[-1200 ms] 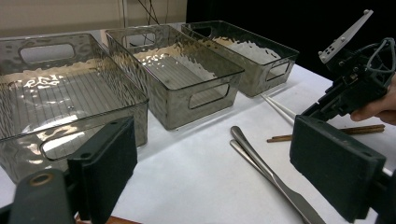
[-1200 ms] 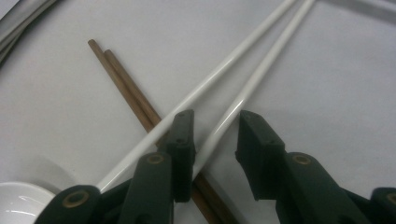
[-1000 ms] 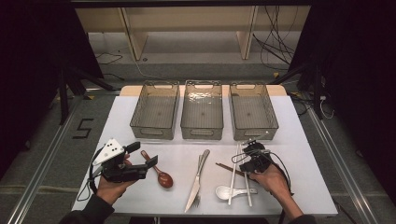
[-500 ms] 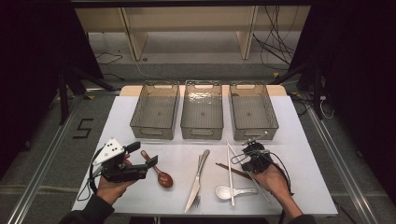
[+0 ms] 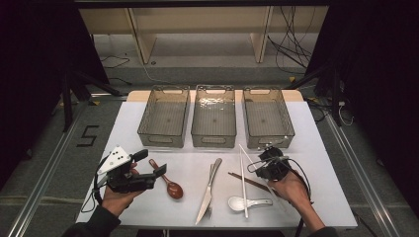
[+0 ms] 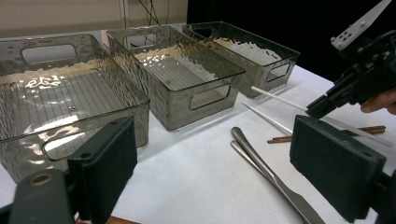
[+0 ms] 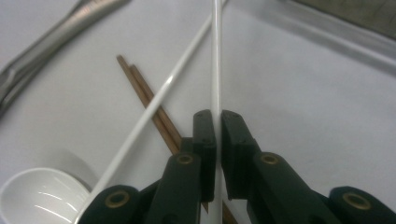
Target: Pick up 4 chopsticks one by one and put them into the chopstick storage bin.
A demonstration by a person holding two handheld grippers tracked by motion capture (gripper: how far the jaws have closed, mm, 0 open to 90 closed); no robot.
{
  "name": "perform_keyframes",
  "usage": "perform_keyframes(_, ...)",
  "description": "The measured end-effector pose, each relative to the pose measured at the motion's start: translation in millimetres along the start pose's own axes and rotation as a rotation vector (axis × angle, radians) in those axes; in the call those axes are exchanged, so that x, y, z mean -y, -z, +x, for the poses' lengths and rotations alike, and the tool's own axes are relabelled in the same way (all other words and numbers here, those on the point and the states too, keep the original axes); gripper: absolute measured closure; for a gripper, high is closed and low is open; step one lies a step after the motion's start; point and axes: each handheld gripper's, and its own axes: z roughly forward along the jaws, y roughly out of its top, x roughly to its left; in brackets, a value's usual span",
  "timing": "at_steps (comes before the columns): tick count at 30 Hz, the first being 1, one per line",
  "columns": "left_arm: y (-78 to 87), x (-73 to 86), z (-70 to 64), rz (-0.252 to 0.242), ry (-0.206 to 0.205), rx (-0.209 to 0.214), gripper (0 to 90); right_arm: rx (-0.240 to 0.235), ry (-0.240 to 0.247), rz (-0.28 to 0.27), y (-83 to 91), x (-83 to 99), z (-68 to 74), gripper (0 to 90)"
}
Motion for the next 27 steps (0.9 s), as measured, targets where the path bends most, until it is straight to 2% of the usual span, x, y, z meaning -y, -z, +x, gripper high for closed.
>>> perform_keyframes(2,-0.4,0.1,0.0,0.001,0.002,0.001,14.3,-0.016,-0.003,-0.055,8.4,-2.6,0.8,85.8)
perform_keyframes(6,-3.5,0.2,-1.4,0.009,0.017,0.007,14.3,-0.020,0.009,-0.097,15.5,-6.6,4.2,85.8)
perform_keyframes(8,-6.3,-0.2,-4.7,0.017,0.008,0.011,14.3,-0.022,0.012,-0.119,18.9,-9.3,7.5,85.7)
perform_keyframes(11,-11.5,-1.6,-9.0,0.025,0.040,0.038,14.3,-0.032,0.020,-0.151,22.1,-13.3,11.5,85.7)
perform_keyframes(16,-21.4,-2.7,-18.7,0.050,0.045,0.066,14.5,-0.052,0.022,-0.190,26.9,-20.5,17.0,85.6)
perform_keyframes(22,-32.9,-2.6,-27.2,0.089,0.033,0.083,14.5,-0.059,0.047,-0.193,27.1,-28.8,27.0,85.6)
perform_keyframes(23,-34.2,-2.6,-28.2,0.096,0.031,0.087,14.5,-0.066,0.071,-0.186,26.4,-31.7,33.2,85.6)
perform_keyframes(25,-36.4,-2.7,-28.9,0.106,0.022,0.084,14.5,-0.070,0.087,-0.180,25.9,-32.7,37.1,85.6)
perform_keyframes(27,-37.5,-2.6,-27.7,0.109,0.011,0.069,14.5,-0.082,0.141,-0.148,23.4,-34.0,48.3,85.6)
